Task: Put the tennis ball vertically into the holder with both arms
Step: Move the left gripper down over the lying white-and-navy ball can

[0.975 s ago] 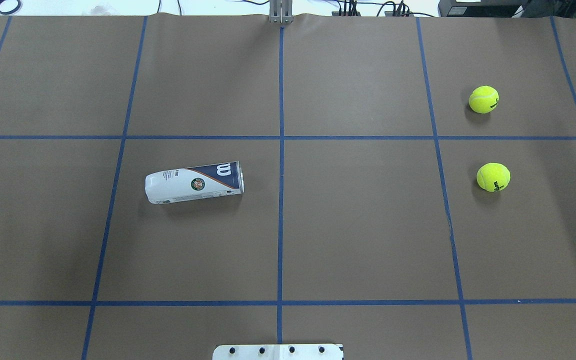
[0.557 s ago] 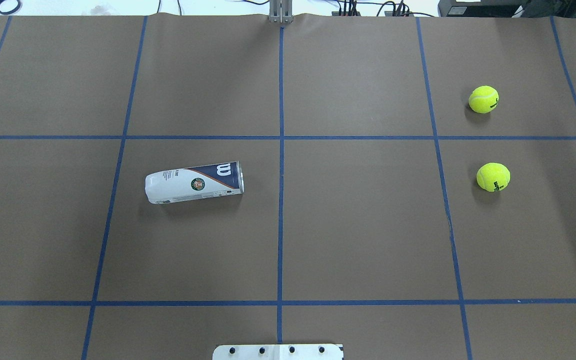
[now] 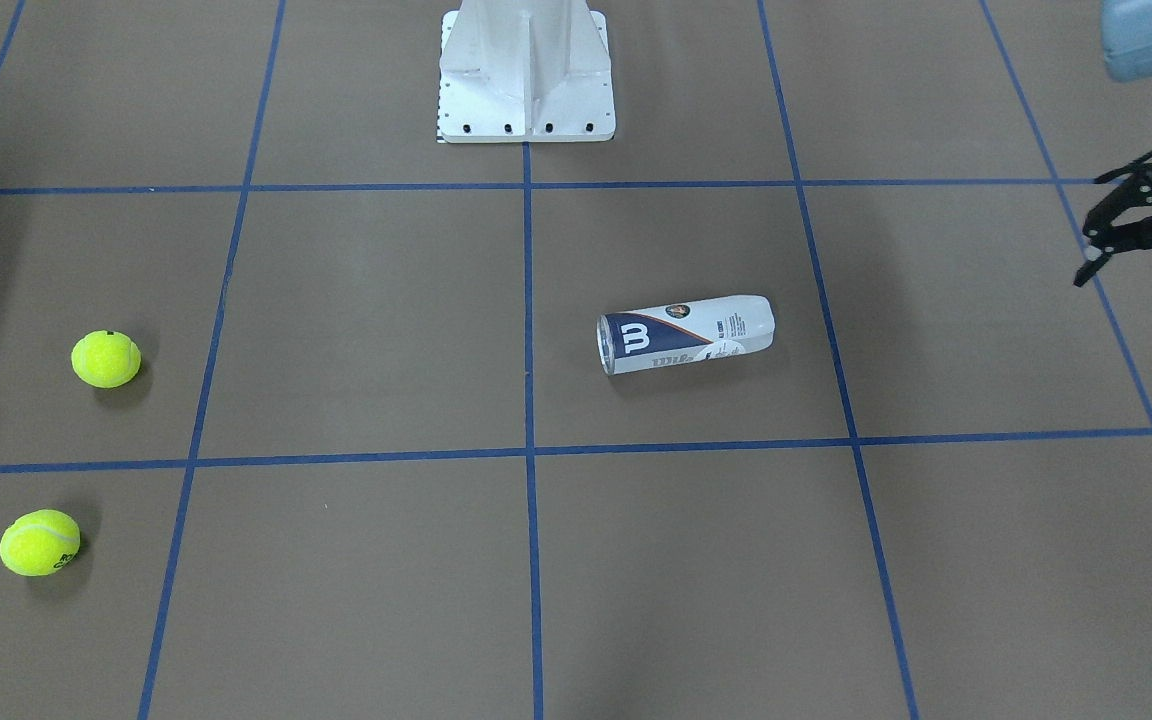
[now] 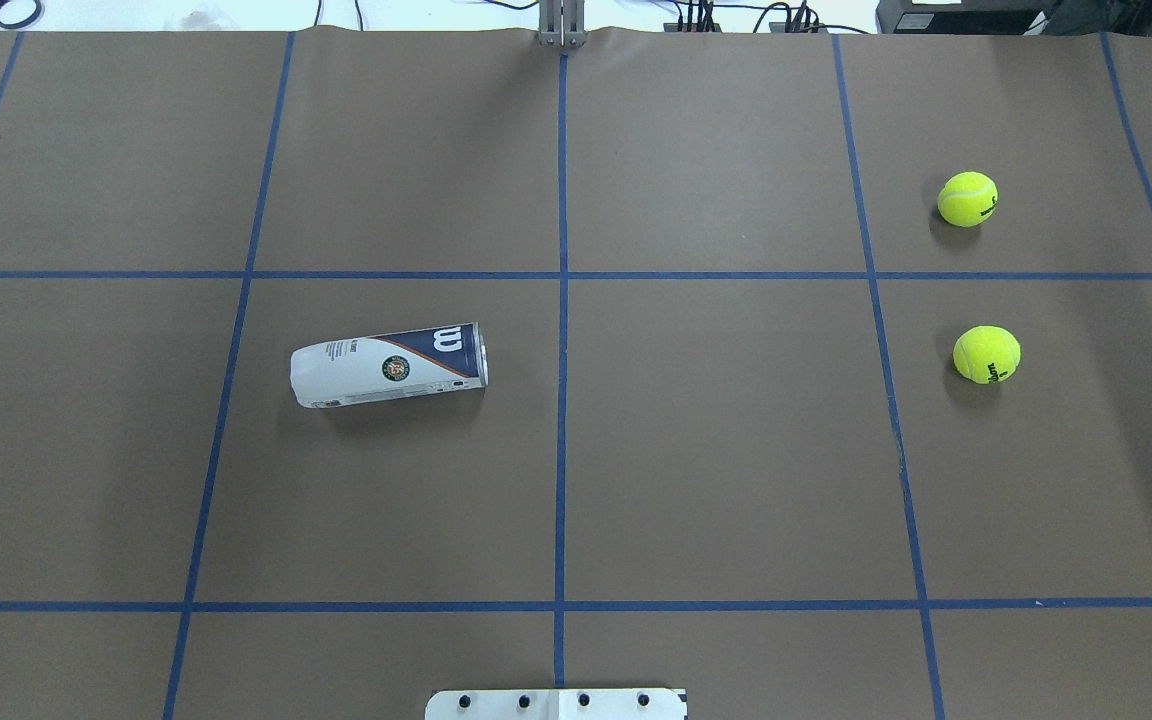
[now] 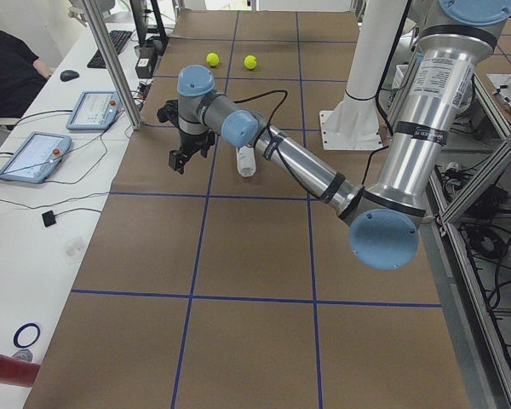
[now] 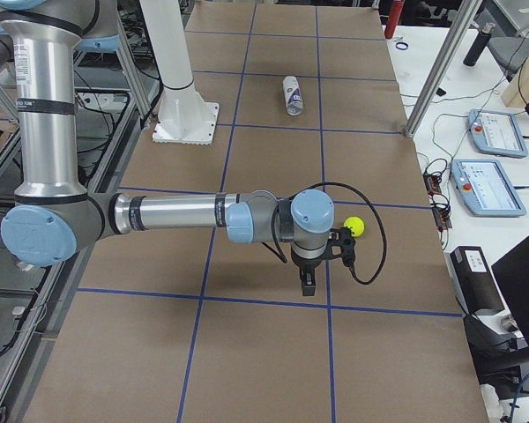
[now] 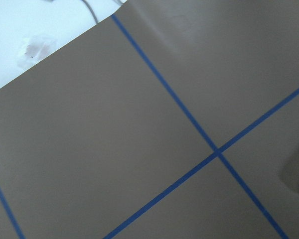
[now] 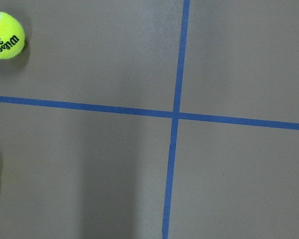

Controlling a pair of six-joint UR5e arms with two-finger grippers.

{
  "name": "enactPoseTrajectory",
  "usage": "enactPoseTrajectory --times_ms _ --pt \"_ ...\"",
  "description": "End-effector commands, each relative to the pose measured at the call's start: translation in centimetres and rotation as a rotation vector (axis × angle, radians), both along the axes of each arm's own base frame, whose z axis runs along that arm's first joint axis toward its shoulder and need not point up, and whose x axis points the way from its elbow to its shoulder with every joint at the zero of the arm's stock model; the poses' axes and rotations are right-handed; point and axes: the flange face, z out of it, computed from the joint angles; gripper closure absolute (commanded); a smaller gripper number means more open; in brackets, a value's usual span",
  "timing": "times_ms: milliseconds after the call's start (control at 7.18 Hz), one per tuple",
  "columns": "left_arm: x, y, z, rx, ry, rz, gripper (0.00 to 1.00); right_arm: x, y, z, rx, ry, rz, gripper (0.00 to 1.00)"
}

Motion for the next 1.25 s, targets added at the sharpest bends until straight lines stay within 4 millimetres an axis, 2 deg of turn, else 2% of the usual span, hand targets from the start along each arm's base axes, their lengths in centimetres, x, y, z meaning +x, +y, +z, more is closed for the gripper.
enactPoseTrajectory --times_ms 0,139,418,557,697,975,1115 --pt "11.5 1.8 -8.0 0.119 0.049 0.189 0.01 0.0 0.0 0.1 0.004 -0.001 -0.006 0.00" --pt "17.8 4.2 -10.2 0.146 0.071 0.300 0.01 0.0 0.1 0.0 0.009 -0.001 -0.009 0.00" --pt "24.2 6.4 -14.1 0.239 0.013 0.324 0.01 -0.1 0.1 0.4 0.000 -0.012 -0.010 0.00" --pt "28.4 7.1 -14.7 0.253 -0.025 0.352 0.01 -0.1 0.1 0.4 0.000 -0.013 -0.010 0.01" --pt "31.7 6.3 -16.3 0.272 -0.048 0.367 0.01 -0.1 0.1 0.5 -0.003 -0.013 -0.010 0.00" --pt "35.8 5.9 -16.9 0.323 -0.081 0.444 0.01 -0.2 0.0 0.7 -0.009 -0.013 -0.012 0.00" --pt "37.9 6.2 -15.7 0.320 -0.112 0.457 0.01 -0.2 0.0 0.7 -0.009 -0.013 -0.012 0.00"
